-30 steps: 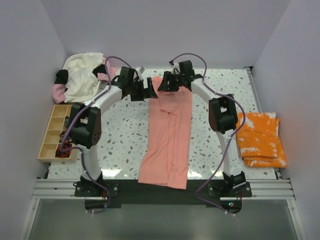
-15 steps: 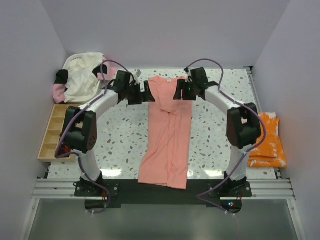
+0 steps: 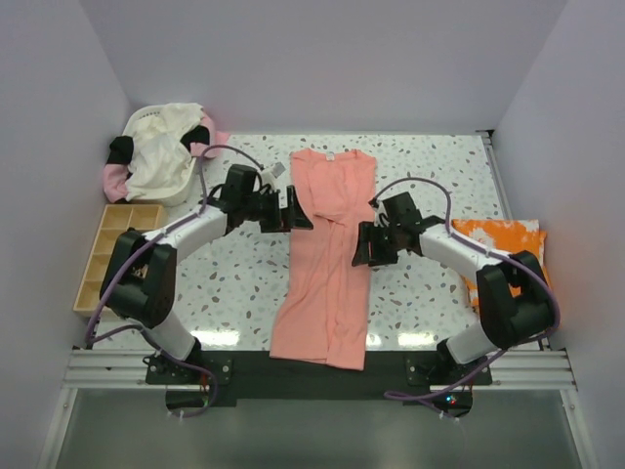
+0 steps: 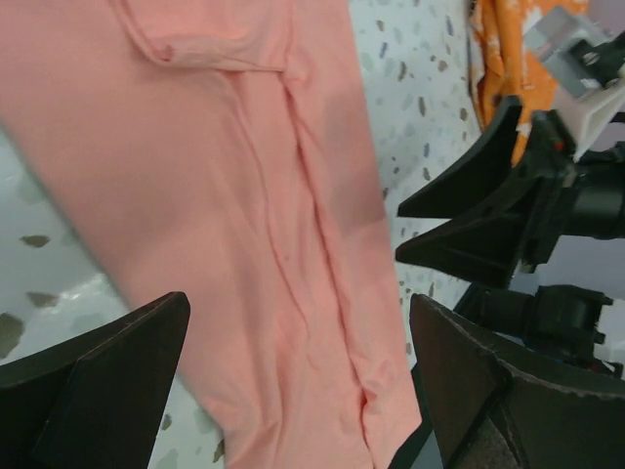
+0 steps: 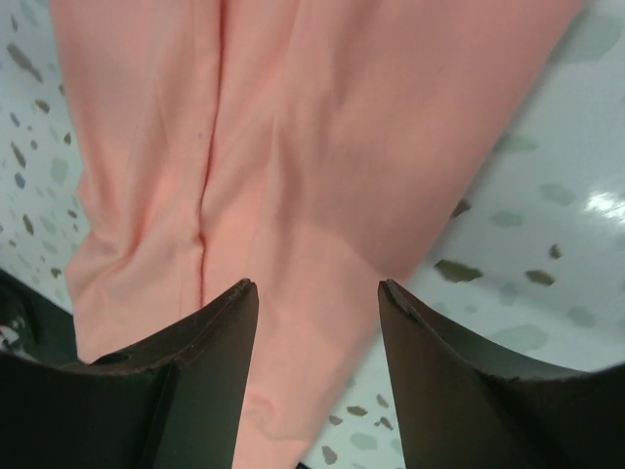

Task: Fold and stack the t-shirts
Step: Grab the bottom of the folded rectangular tshirt with both arms

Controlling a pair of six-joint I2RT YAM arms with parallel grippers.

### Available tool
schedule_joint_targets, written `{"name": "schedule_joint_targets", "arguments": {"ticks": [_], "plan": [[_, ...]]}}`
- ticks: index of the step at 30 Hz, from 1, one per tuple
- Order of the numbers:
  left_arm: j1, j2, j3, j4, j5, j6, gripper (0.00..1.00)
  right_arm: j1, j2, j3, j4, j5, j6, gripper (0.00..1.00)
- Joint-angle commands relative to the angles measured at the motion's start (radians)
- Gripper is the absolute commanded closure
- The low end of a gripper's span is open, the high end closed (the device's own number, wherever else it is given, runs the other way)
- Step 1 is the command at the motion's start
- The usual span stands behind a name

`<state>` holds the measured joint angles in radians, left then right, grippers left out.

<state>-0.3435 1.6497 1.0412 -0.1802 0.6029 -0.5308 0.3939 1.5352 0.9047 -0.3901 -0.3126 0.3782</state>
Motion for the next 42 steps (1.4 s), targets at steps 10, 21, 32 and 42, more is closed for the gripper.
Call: {"name": "schedule_joint_targets", "arguments": {"ticks": [10, 21, 32, 42], "plan": [[-0.127, 0.064, -0.093, 0.193, 0.074, -0.097, 0.00, 0.123, -0.139, -0.184, 0.100, -0.083, 0.148, 0.43], [-0.126, 0.189, 0.048, -0.080, -0.222, 0.038, 0.00, 0.128, -0.087, -0.283, 0.036, 0.049, 0.180, 0.44], [-0.123, 0.157, 0.120, -0.153, -0.342, 0.115, 0.00, 0.129, -0.210, -0.270, 0.016, 0.147, 0.166, 0.40], [-0.124, -0.200, -0.057, -0.176, -0.270, 0.072, 0.00, 0.128, -0.478, -0.191, -0.168, 0.164, 0.224, 0.31]]}}
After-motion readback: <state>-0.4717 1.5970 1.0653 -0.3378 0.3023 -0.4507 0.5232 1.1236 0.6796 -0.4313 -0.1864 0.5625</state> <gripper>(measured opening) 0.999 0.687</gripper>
